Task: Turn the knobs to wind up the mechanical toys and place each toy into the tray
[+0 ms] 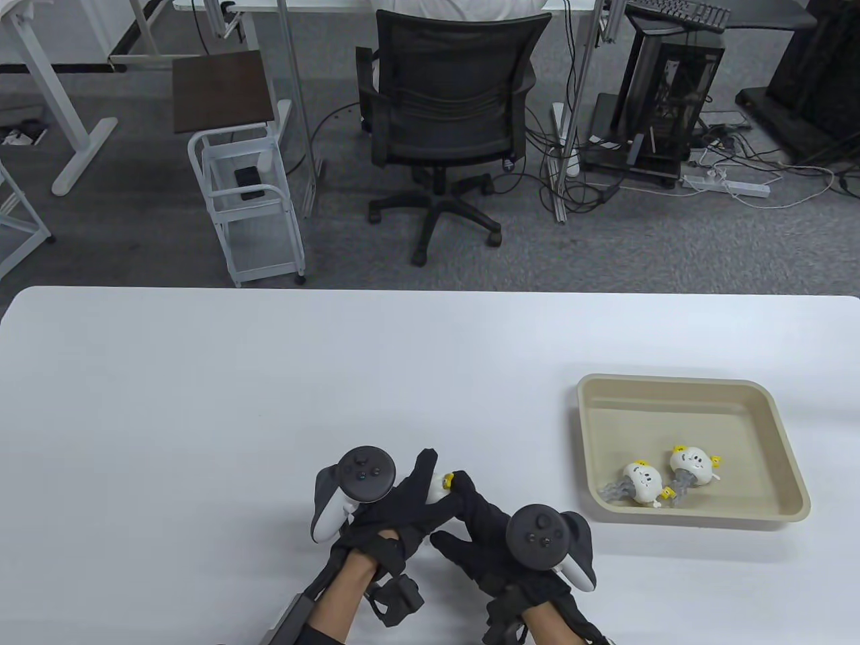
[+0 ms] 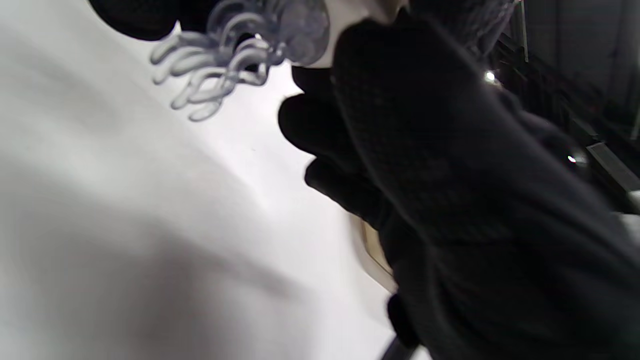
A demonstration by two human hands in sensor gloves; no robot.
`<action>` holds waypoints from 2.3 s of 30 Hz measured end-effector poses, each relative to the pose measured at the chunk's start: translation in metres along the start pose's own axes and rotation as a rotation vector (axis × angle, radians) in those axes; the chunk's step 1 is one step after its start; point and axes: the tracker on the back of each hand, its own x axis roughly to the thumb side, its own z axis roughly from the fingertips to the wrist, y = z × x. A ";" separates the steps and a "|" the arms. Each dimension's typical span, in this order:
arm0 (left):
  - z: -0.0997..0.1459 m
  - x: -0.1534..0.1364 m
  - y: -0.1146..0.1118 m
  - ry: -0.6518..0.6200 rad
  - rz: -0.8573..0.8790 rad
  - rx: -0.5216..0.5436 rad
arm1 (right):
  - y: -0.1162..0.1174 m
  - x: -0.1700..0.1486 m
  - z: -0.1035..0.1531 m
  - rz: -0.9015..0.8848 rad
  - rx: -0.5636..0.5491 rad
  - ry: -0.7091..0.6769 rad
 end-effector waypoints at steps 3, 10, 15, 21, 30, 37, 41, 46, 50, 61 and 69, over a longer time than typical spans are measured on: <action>0.001 0.004 -0.004 -0.062 0.130 -0.137 | -0.001 -0.007 0.002 -0.100 -0.081 0.083; 0.022 0.004 0.015 -0.094 0.037 0.129 | -0.018 -0.012 -0.002 -0.436 -0.038 -0.018; 0.016 -0.012 0.009 -0.223 0.287 -0.059 | -0.019 -0.003 -0.002 -0.392 0.004 -0.079; 0.009 -0.008 0.008 -0.190 0.290 0.060 | -0.027 -0.004 0.002 -0.282 -0.113 -0.030; 0.015 -0.021 0.015 -0.057 0.365 0.068 | -0.036 0.004 0.009 -0.014 -0.223 -0.085; 0.017 -0.021 0.009 -0.107 0.360 0.053 | -0.031 -0.008 0.009 -0.204 -0.226 0.013; 0.013 -0.017 0.004 -0.159 0.256 0.055 | -0.024 -0.026 0.009 -0.491 -0.192 0.170; 0.011 -0.021 0.007 -0.111 0.235 0.059 | -0.024 -0.024 0.009 -0.393 -0.208 0.173; 0.011 -0.030 0.010 -0.023 0.265 0.071 | -0.026 -0.013 0.010 -0.229 -0.225 0.086; 0.005 -0.032 0.006 0.040 0.336 0.009 | -0.024 -0.006 0.010 -0.015 -0.257 0.044; 0.003 -0.030 0.005 -0.072 0.298 0.001 | -0.019 -0.028 0.008 -0.437 -0.207 0.249</action>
